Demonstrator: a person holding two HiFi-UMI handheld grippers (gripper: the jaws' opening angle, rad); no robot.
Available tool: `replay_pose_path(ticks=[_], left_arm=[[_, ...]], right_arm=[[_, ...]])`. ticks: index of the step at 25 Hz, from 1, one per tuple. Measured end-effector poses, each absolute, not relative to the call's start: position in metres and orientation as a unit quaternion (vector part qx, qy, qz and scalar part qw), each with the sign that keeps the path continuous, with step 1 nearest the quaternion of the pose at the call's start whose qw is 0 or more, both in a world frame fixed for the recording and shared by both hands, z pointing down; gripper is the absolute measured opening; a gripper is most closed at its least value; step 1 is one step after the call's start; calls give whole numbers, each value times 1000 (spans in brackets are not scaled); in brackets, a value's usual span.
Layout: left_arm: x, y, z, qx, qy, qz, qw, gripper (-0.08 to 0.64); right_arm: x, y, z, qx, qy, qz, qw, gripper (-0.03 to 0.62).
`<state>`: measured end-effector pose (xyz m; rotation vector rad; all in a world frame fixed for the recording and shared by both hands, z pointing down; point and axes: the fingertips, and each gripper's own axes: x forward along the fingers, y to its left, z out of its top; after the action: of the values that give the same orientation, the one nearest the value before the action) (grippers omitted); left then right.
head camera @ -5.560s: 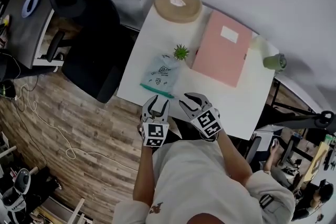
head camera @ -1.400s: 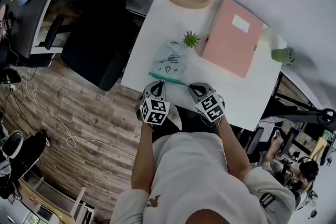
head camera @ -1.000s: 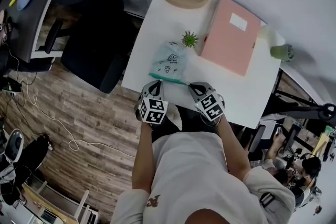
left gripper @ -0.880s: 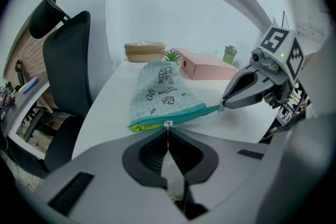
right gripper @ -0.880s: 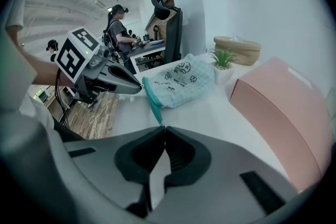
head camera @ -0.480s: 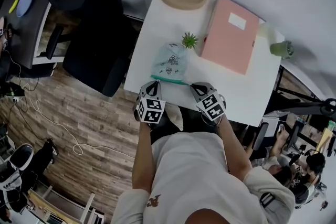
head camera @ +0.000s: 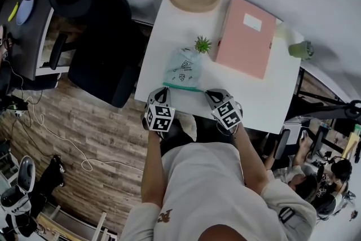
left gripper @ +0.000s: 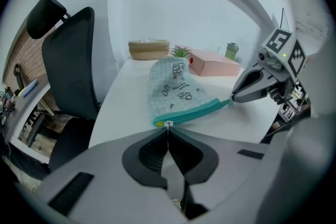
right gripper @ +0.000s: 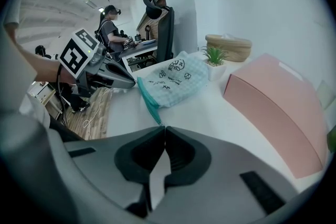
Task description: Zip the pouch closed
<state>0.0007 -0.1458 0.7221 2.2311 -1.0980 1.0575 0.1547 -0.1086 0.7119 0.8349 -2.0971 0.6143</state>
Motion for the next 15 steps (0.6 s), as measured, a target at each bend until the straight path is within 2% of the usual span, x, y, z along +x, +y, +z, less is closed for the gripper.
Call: replay_pose_path(ticks=[10,15], left_arm=[[-1,-146,729,814,-384,380,215,0],[-4,-146,728,816,-383,378,209,8]], right_arm=[[154,-111,717,359,-813,224,401,8],[151,-110,715,374,-804,206,413,40]])
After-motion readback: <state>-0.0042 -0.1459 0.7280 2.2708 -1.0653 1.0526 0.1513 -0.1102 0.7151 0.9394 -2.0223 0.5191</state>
